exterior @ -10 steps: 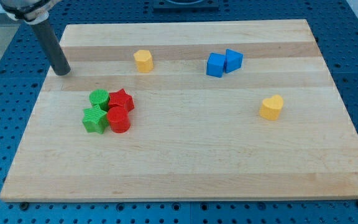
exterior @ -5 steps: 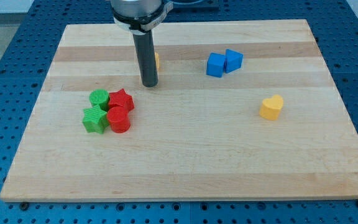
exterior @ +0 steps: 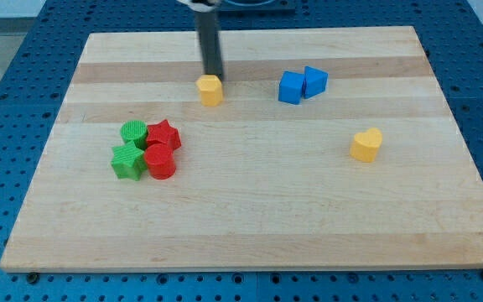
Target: Bring the hexagon below the blue cube
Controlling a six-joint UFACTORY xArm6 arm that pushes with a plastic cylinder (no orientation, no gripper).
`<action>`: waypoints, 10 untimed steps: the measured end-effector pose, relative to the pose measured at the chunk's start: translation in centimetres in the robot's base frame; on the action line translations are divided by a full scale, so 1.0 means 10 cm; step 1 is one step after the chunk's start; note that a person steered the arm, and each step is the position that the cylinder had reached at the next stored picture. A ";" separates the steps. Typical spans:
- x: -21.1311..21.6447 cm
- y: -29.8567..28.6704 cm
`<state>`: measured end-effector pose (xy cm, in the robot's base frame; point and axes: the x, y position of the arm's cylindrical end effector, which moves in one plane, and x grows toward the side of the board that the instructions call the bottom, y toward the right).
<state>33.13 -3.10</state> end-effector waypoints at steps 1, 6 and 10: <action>0.26 0.37; -0.04 -0.96; 0.32 -0.67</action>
<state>36.37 -9.77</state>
